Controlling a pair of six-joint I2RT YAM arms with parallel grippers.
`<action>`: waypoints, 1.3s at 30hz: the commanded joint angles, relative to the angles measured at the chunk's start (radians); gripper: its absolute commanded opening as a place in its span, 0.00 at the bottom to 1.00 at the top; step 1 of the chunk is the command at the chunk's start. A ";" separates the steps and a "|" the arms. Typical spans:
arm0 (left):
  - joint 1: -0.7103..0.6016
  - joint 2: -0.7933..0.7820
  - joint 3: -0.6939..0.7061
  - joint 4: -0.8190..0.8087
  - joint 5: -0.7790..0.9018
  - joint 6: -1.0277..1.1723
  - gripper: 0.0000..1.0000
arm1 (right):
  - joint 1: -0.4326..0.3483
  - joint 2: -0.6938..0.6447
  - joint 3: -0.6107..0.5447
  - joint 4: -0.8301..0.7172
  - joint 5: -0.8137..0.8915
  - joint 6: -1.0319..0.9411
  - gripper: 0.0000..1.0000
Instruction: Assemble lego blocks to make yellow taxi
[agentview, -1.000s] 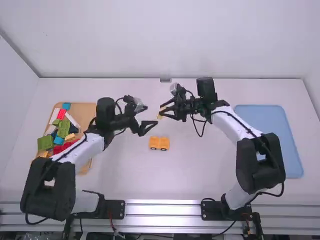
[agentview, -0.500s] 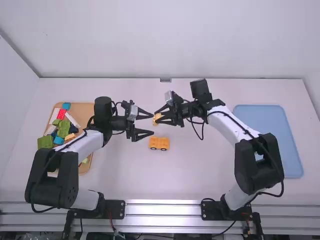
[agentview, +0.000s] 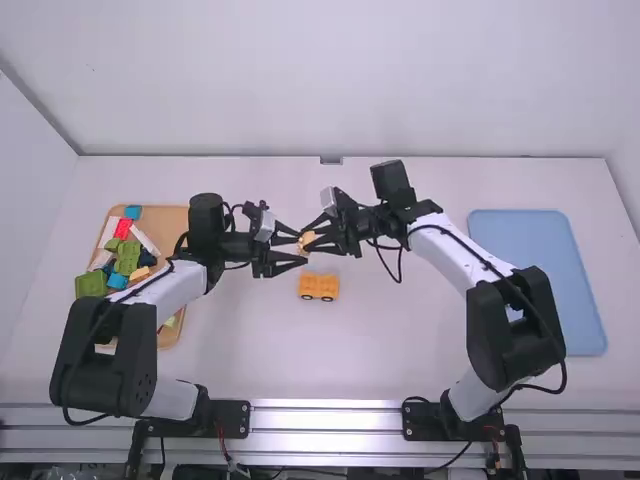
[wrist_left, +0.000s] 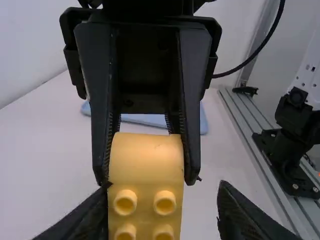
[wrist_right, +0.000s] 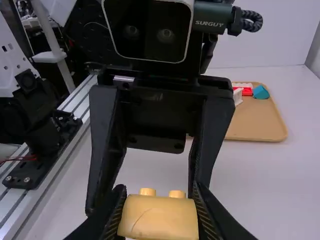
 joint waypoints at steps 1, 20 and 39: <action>-0.004 -0.001 0.013 -0.005 -0.008 -0.008 0.54 | -0.002 0.008 0.028 0.006 -0.009 -0.006 0.16; -0.034 -0.001 0.013 -0.010 -0.033 -0.006 0.36 | 0.024 0.008 0.028 0.028 0.043 0.028 0.16; -0.036 -0.001 0.013 -0.146 -0.534 -0.261 0.12 | -0.059 0.008 0.028 0.145 0.402 0.287 0.99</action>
